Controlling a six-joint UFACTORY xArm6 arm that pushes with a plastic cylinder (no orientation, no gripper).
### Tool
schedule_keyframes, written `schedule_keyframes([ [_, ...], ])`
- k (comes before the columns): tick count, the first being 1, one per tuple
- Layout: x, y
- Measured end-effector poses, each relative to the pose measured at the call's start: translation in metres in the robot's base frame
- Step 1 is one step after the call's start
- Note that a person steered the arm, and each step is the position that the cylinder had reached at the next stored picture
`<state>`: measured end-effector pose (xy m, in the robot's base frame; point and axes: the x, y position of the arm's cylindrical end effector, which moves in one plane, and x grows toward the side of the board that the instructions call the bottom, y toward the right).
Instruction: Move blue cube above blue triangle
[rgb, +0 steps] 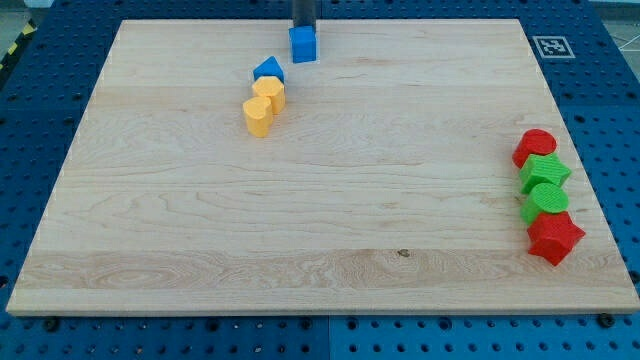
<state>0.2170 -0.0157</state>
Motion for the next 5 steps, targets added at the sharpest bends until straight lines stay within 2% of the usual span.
schedule_keyframes([
  [1,0.005,0.026],
  [2,0.018,0.026],
  [5,0.038,-0.014],
])
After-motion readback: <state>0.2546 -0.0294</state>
